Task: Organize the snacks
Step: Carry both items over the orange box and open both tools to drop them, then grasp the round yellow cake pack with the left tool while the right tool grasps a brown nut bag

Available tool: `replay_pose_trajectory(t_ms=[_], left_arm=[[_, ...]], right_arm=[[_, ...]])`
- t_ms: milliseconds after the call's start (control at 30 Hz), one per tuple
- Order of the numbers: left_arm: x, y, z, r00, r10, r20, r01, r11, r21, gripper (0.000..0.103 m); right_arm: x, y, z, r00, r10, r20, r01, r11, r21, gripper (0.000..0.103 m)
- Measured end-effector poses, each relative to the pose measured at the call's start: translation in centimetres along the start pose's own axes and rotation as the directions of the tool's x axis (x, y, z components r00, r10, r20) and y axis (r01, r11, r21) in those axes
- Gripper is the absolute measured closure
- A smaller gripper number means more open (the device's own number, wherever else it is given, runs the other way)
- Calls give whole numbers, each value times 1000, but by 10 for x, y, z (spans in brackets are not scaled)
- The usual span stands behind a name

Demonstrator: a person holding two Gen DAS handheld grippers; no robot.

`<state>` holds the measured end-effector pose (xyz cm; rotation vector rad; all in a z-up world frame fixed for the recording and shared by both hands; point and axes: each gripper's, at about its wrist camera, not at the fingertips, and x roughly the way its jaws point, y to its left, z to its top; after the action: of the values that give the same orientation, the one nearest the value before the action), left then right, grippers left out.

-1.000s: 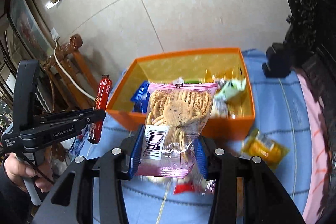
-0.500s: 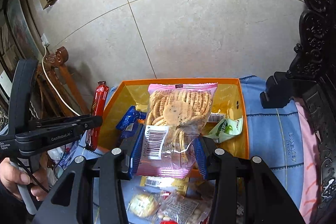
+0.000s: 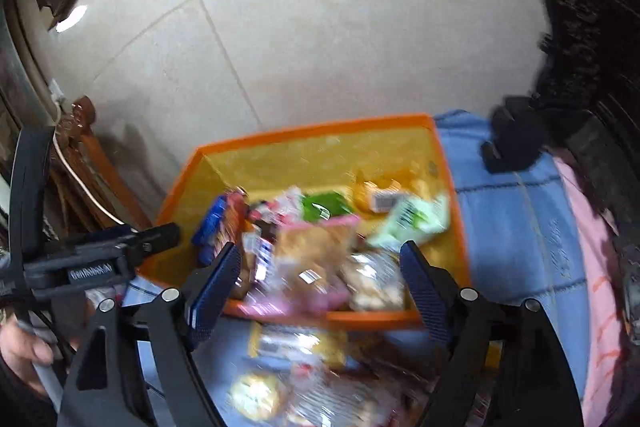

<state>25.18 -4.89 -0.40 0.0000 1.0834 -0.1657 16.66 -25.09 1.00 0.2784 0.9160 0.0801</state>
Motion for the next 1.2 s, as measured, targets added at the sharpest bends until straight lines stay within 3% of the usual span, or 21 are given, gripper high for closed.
replay_pose_trajectory(t_ms=[100, 167, 267, 467, 600, 733, 833, 1100, 1133, 1200], left_arm=[[-5, 13, -20, 1000, -3, 0, 3, 1000, -21, 4], [-8, 22, -38, 1000, -16, -7, 16, 998, -57, 4], [-7, 29, -63, 999, -33, -35, 30, 996, -85, 4], [12, 18, -101, 991, -4, -130, 1, 1000, -24, 4], [27, 9, -117, 982, -5, -191, 2, 1000, -14, 4], [36, 1, -130, 974, 10, -227, -7, 1000, 16, 4], [45, -7, -137, 967, 35, -253, -22, 998, 53, 4], [64, -10, -150, 962, 118, -247, -84, 986, 146, 4], [68, -8, -152, 961, 111, -253, -75, 986, 148, 7], [76, -8, -157, 957, 93, -275, -53, 988, 148, 26]], right_arm=[[-15, -48, -21, 996, -82, 22, 79, 991, 110, 9], [-14, -91, -38, 992, -121, -18, 122, 962, 242, 8], [-4, -132, -67, 993, -63, -100, 97, 916, 388, 8], [12, -117, -94, 983, -42, -181, 99, 943, 318, 8], [33, -86, -114, 950, 29, -311, 52, 967, 250, 5], [28, -39, -136, 938, 31, -345, 8, 994, 113, 3], [21, -19, -151, 922, 90, -376, -68, 995, 71, 3], [-17, -34, -162, 939, 62, -339, -36, 996, 82, 4], [-21, -38, -161, 940, 58, -335, -30, 995, 90, 4], [-27, -45, -161, 942, 52, -331, -19, 995, 102, 4]])
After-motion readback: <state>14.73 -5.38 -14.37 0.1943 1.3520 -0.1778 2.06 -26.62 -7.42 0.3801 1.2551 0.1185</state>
